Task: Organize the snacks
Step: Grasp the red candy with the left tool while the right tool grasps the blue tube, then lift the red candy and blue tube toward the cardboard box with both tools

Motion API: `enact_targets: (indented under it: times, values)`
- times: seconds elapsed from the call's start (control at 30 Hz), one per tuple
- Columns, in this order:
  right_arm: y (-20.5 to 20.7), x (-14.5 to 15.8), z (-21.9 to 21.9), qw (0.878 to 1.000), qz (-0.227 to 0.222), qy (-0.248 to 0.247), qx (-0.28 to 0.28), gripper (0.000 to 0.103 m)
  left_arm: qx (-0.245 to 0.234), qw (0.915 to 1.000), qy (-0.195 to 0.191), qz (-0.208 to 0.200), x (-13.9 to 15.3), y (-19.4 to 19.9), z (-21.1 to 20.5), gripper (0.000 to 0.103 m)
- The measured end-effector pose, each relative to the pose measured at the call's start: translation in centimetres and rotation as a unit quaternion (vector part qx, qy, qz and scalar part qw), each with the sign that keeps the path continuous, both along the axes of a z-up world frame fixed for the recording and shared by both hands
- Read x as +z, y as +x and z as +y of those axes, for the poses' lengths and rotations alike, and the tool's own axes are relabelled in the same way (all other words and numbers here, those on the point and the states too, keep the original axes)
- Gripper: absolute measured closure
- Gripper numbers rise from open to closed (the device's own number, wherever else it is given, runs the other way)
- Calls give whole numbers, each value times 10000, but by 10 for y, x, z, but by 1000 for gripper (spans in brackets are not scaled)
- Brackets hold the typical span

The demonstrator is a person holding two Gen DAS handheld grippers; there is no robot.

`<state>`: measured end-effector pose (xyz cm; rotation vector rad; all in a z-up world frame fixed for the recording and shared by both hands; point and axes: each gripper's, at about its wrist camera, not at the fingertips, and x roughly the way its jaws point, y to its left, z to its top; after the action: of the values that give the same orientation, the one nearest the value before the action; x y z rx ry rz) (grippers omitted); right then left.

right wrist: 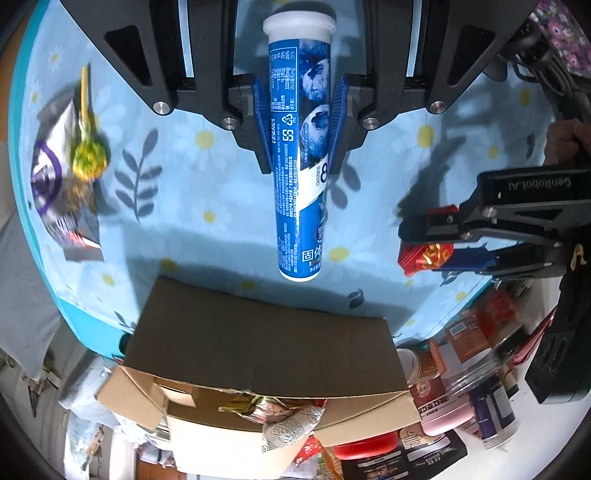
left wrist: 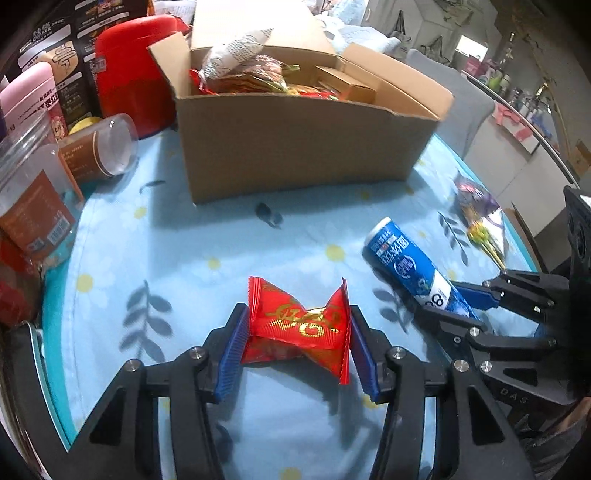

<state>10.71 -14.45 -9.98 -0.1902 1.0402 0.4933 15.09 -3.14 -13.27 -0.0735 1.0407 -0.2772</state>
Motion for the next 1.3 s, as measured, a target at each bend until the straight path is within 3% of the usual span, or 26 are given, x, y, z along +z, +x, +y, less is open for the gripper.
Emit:
enact_targets:
  times: [0.33, 0.57, 0.73, 0.83, 0.9, 0.97, 1.07, 1.3]
  values:
    - [-23, 1, -8, 9999, 102, -23, -87, 75, -149, 9998, 104, -27, -2, -15, -13, 50]
    - [-25, 0, -7, 9999, 41, -48, -132, 73, -237, 9992, 311, -93, -8, -15, -21, 43]
    - [-22, -2, -4, 9999, -12, -55, -137, 58, -397, 9971, 609, -218, -11, -18, -31, 36]
    - [-22, -3, -2, 9998, -90, -129, -138, 57, -372, 9971, 596, -298, -11, -20, -29, 35]
    - [-22, -3, -3, 9998, -121, -77, -159, 57, -238, 9981, 471, -332, -10, -20, -23, 43]
    - [-23, -4, -5, 9997, -171, -18, -196, 59, -176, 9974, 582, -378, -9, -19, -22, 47]
    - [-24, -5, -7, 9992, -288, -101, -254, 75, -134, 9984, 395, -383, -5, -18, -17, 55]
    - [-29, 3, -10, 9991, -372, 83, -179, 75, -105, 9989, 313, -324, 2, -17, -13, 55]
